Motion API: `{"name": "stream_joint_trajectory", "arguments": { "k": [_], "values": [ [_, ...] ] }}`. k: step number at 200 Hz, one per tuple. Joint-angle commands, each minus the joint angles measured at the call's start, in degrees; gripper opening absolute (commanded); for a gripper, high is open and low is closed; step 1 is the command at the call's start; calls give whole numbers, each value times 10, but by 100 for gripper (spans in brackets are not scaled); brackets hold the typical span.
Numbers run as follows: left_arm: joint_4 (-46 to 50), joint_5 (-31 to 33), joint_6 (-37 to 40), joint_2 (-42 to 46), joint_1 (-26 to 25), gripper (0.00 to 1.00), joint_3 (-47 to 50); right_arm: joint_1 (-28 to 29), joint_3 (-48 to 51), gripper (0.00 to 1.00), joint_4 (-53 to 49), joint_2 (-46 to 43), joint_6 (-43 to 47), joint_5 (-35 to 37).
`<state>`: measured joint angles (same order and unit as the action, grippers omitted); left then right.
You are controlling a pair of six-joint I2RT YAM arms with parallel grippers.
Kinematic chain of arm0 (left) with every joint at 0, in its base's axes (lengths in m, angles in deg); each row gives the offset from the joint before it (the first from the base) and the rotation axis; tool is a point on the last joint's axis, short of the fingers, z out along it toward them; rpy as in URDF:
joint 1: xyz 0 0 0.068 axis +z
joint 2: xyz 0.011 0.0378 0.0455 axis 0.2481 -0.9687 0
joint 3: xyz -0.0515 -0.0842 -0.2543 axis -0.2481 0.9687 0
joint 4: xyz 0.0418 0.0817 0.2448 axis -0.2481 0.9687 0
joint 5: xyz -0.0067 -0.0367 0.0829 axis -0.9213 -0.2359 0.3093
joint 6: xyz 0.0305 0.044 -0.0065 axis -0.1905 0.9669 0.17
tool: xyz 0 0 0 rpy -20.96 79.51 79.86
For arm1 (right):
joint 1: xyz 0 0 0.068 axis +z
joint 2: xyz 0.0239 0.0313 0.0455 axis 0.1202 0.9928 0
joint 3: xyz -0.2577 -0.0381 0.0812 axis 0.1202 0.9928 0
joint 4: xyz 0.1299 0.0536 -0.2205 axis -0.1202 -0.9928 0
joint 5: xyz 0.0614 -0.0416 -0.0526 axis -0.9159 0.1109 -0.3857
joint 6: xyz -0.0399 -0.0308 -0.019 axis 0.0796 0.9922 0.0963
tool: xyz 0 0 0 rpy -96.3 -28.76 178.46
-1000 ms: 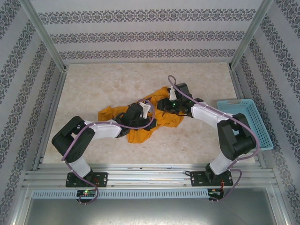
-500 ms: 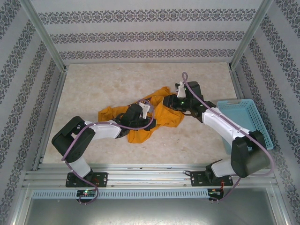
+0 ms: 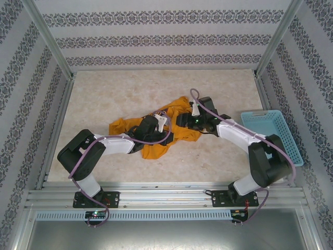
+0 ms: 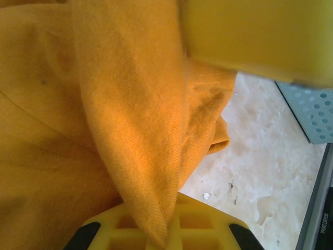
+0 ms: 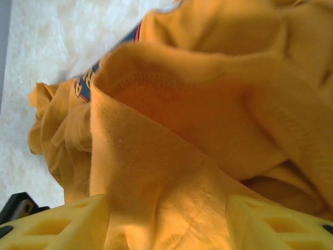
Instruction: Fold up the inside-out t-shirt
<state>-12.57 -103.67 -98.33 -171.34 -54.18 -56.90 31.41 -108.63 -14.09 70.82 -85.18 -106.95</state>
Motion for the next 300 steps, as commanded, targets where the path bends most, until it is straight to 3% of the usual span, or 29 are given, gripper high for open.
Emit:
{"name": "stream_joint_trajectory", "arguments": {
  "k": [1,20,44,63,83,109,128,197,245,300],
  "values": [
    [-2,-26,-3,15,-11,1,-11,13,-19,60,33,32,-11,-4],
    [-6,-27,-3,32,-11,7,6,4,-16,47,40,38,-33,7],
    [10,-4,8,81,-5,23,42,-14,-11,12,2,17,-33,64],
    [35,19,-6,134,30,36,76,-23,2,0,-46,-23,-8,121],
    [136,71,-7,172,75,41,69,-27,29,0,-72,-84,17,155],
    [279,163,10,183,95,48,21,-27,60,0,-94,-159,33,183],
    [335,182,-1,161,108,51,-12,-26,75,0,-108,-199,39,199],
    [323,155,-47,55,117,51,-61,-15,83,0,-133,-253,58,231],
    [326,161,-36,10,133,42,-103,-3,74,0,-140,-274,79,247],
    [364,167,-25,-28,145,42,-145,-1,72,0,-163,-316,102,272]
  ]
}}
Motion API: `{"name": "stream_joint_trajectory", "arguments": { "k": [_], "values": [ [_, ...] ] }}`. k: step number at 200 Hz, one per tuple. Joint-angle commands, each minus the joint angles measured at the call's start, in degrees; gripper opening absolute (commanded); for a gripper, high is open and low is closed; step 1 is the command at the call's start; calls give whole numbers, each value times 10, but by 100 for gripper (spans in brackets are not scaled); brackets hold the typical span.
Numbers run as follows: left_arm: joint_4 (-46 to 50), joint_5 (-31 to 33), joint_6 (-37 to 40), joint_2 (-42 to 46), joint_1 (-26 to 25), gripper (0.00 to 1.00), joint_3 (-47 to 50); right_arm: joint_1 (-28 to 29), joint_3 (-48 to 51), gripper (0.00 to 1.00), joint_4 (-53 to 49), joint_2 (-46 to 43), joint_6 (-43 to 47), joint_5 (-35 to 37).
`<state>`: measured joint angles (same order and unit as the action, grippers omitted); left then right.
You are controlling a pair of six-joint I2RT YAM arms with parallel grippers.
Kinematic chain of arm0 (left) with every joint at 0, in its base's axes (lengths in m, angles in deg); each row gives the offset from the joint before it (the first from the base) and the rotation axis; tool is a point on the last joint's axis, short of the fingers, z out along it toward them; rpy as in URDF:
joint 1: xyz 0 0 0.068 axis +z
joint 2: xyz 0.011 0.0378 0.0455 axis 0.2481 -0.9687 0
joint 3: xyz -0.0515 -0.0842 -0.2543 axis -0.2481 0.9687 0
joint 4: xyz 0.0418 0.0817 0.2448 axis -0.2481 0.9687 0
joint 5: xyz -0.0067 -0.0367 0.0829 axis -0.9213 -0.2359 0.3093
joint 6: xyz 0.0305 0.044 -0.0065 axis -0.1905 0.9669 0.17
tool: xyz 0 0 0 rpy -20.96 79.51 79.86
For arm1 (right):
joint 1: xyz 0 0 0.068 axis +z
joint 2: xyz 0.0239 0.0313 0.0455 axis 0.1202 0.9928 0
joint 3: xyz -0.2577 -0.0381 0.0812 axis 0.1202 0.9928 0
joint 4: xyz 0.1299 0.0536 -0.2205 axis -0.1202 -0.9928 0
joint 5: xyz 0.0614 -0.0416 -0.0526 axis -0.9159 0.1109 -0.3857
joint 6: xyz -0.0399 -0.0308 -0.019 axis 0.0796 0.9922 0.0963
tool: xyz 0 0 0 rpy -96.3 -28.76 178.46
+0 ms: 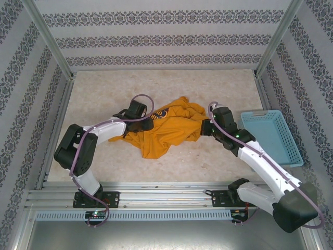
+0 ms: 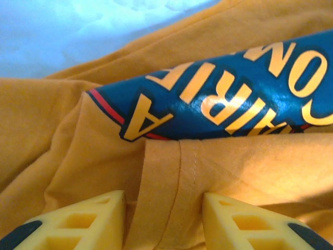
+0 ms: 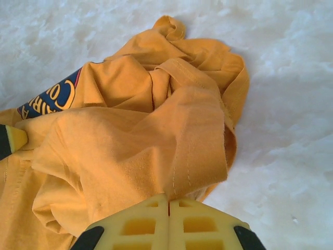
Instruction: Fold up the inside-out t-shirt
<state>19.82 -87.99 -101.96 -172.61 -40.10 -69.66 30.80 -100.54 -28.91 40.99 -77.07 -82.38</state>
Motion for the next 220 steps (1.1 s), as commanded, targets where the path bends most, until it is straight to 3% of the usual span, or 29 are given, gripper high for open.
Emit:
{"name": "stream_joint_trajectory", "arguments": {
  "k": [1,29,85,120,151,182,220],
  "values": [
    [41,11,11,-16,4,42,-17,5,-9,0,-16,-19,21,26],
    [39,-2,9,-15,4,37,-15,7,-15,0,-14,-22,25,22],
    [67,-8,28,28,7,0,-50,16,-26,0,-20,-9,34,29],
    [152,13,82,68,75,0,-168,55,-20,0,-21,-7,47,25],
    [205,11,97,89,154,0,-320,148,8,0,40,28,18,-2],
    [238,-4,120,68,165,0,-473,246,5,0,121,71,5,-11],
    [341,4,152,-4,183,0,-729,316,-78,0,174,132,23,-14]
  ]
}}
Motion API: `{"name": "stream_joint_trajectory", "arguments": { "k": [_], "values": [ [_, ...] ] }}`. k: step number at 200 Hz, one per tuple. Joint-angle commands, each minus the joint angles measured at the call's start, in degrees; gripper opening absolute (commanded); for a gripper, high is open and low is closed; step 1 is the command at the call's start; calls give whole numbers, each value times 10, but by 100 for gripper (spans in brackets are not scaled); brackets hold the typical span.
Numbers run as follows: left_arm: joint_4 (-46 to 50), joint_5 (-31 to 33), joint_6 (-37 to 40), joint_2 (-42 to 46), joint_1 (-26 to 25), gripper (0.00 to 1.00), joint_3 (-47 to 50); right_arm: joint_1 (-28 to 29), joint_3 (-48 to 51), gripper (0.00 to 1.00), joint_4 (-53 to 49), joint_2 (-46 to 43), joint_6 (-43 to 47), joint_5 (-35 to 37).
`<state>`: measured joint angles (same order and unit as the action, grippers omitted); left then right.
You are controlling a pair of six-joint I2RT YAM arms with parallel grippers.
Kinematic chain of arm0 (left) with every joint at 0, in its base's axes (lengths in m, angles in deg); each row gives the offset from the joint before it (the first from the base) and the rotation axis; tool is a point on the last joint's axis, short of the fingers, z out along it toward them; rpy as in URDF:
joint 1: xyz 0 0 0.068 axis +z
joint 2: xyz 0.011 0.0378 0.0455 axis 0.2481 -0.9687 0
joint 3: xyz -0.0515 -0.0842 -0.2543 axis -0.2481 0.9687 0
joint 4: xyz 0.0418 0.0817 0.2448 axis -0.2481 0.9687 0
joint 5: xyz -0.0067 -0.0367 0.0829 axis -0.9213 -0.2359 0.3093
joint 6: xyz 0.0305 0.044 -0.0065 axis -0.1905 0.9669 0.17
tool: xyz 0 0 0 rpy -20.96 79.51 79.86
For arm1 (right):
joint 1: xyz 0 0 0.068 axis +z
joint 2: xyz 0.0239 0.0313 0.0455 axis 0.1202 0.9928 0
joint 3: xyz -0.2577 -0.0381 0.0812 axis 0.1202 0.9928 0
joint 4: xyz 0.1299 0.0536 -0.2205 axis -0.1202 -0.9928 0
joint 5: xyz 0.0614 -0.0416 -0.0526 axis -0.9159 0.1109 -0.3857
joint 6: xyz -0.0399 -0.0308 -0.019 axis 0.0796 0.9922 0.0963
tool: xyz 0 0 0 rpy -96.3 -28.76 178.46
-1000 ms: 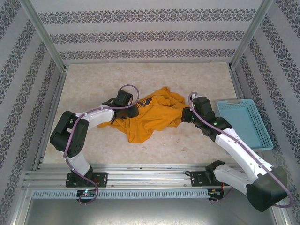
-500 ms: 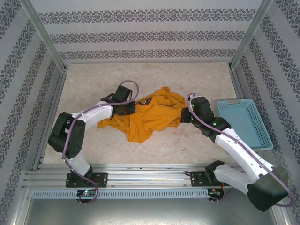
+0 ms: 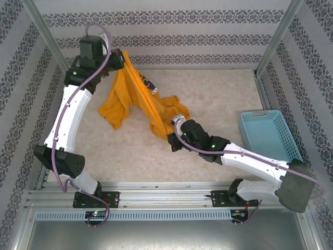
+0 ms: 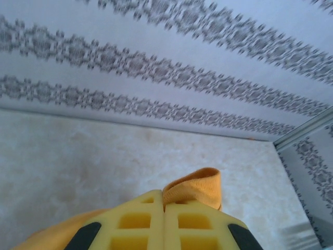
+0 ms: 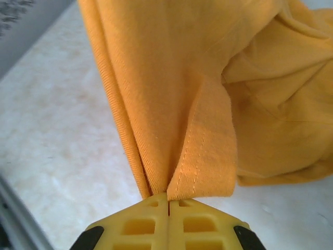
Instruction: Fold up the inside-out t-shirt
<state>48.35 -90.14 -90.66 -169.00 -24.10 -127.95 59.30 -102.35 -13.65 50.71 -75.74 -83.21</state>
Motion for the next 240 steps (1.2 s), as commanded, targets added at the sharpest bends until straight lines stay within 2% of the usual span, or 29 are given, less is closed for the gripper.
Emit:
{"name": "stream_joint_trajectory", "arguments": {
  "k": [1,24,37,65,85,114,138,157,183,222,240],
  "values": [
    [59,26,40,-43,25,0,-154,32,-64,0,21,36,10,-5],
    [146,31,46,-119,56,0,-373,40,-134,0,38,67,20,-10],
    [157,18,37,-138,83,0,-444,44,-167,0,54,78,23,-18],
    [85,-24,13,-88,137,0,-409,62,-225,0,81,112,15,-38],
    [37,-51,11,-66,140,0,-382,81,-240,0,90,135,8,-33],
    [-24,-121,-33,-83,133,0,-362,87,-208,0,103,133,-18,-3],
    [-42,-161,-21,-127,83,0,-362,85,-142,0,108,100,-44,58],
    [-23,-151,24,-165,20,0,-361,86,-87,0,117,73,-66,86],
    [-41,-148,33,-226,-44,0,-338,88,-3,0,139,40,-118,114],
    [-91,-157,49,-361,-158,0,-331,88,107,0,160,13,-207,172],
    [-109,-163,52,-430,-199,0,-357,87,144,0,160,-1,-245,187]
  ]
}}
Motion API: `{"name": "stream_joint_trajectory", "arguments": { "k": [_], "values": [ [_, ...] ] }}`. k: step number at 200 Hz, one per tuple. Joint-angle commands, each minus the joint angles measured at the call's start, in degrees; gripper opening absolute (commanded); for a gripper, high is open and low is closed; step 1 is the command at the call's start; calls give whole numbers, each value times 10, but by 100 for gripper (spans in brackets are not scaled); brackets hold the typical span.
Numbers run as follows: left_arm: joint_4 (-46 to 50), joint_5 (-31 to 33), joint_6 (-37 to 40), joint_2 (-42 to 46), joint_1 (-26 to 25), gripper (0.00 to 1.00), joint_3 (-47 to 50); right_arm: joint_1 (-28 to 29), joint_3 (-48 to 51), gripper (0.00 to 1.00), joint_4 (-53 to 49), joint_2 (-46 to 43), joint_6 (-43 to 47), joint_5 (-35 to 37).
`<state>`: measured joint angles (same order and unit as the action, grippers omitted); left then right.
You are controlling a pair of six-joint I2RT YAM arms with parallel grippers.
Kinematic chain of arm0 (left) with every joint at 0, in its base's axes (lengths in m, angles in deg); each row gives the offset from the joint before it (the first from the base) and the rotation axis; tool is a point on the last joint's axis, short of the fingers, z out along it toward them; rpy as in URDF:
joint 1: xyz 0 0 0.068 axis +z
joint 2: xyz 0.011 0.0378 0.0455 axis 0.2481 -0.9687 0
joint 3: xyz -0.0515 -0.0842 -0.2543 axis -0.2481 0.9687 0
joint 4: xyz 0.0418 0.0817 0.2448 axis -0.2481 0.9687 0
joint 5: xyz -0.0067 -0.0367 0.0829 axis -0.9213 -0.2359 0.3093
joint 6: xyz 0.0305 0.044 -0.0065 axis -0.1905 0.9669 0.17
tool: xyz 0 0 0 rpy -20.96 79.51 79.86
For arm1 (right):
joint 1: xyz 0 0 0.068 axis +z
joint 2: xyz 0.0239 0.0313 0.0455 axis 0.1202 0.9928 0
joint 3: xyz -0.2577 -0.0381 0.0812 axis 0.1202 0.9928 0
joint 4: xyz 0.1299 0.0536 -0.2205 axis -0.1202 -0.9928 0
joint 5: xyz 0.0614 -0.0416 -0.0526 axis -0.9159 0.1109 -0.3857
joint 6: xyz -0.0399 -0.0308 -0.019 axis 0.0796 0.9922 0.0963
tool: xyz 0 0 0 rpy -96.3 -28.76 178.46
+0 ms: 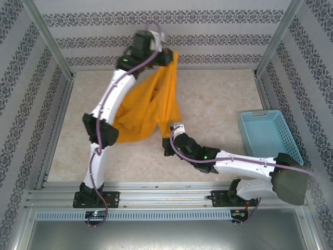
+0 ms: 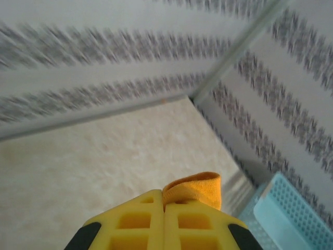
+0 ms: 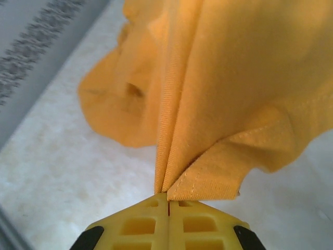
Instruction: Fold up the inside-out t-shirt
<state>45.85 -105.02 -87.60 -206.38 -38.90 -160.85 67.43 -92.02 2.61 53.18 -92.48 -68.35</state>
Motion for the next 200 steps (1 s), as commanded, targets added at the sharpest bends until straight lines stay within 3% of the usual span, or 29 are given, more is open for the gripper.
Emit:
{"name": "stream_joint_trajectory", "arguments": {
  "k": [1,15,32,37,50,65,88,100,120,134,159,174,200],
  "values": [
    [-85,-15,22,-60,-53,0,-30,6,43,0,-3,-26,-79,40],
    [-89,-18,24,-106,-75,0,-59,6,64,0,-8,-39,-99,44],
    [-114,-29,20,-134,-92,9,-63,5,80,0,-29,-55,-111,54],
    [-117,-34,19,-139,-95,15,-63,5,82,0,-37,-59,-115,58],
    [-109,-36,18,-144,-99,41,-63,2,92,0,-45,-72,-120,63],
    [-58,-2,26,-132,-97,60,-65,-6,99,0,-58,-84,-131,66],
    [81,106,47,-80,-89,81,-63,-18,92,36,-105,-95,-132,73],
    [151,145,39,-41,-73,84,-44,-33,82,51,-135,-101,-119,76],
    [195,200,17,57,-34,85,94,-83,57,59,-173,-109,-78,55],
    [130,223,-2,156,5,87,274,-118,32,65,-177,-102,-35,30],
    [-23,206,-60,319,109,90,563,-158,-46,71,-212,-45,37,-2],
    [-43,215,-86,361,180,90,651,-172,-101,72,-226,15,77,-35],
    [-44,209,-109,356,270,88,717,-173,-219,75,-235,141,130,-86]
  ]
}}
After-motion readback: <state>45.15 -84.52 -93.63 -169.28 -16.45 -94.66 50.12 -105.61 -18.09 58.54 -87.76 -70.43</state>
